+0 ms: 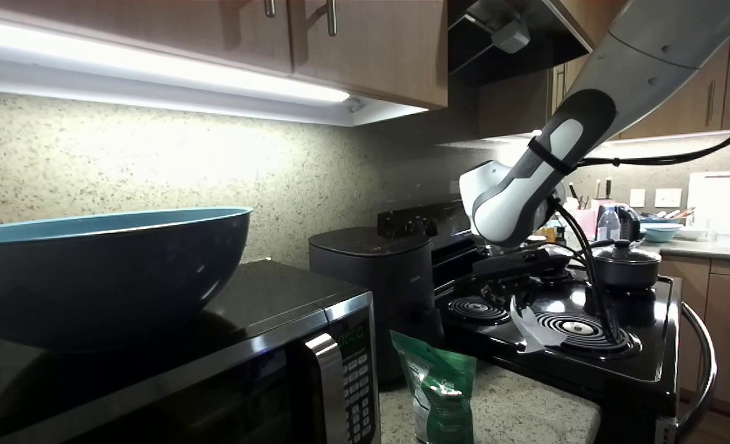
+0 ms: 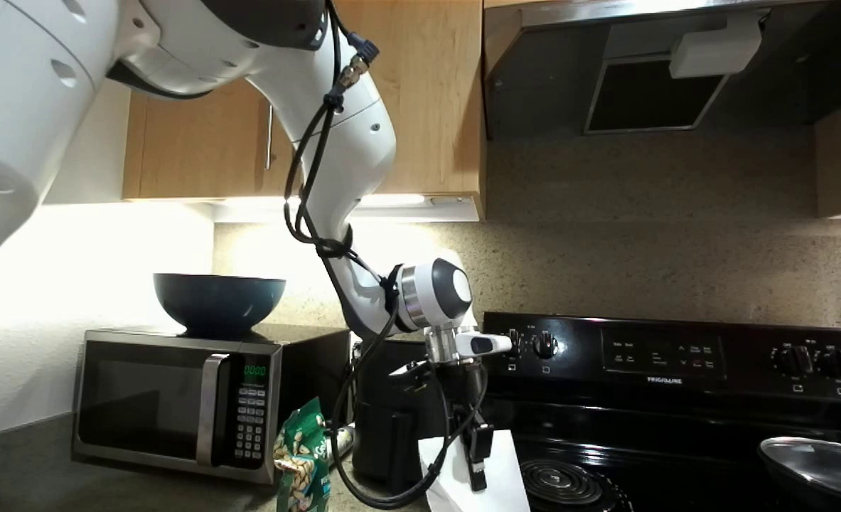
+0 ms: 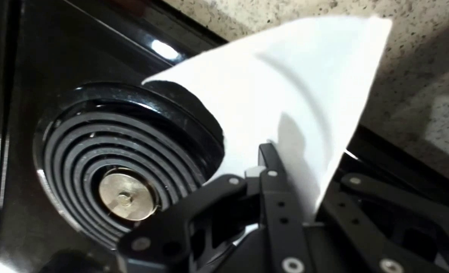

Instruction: Pick up the wipe and clean the left part of the stove

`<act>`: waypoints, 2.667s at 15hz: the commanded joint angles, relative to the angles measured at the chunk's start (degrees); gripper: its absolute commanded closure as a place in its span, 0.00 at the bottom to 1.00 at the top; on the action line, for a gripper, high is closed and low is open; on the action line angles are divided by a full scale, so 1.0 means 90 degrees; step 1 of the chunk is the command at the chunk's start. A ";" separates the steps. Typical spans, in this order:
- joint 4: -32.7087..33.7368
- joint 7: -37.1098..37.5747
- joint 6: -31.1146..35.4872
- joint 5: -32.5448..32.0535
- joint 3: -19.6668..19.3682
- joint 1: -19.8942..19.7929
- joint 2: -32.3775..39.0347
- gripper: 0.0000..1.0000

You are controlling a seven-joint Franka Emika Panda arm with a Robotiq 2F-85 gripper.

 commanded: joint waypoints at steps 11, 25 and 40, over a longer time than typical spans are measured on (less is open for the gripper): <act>0.0283 -0.1374 0.0883 0.0618 -0.0488 0.0134 0.0761 0.92; 0.0671 0.3147 0.2479 -0.0424 -0.2094 0.1004 0.1110 0.92; 0.0971 0.1825 0.1436 0.1491 -0.0454 -0.0196 0.1230 0.92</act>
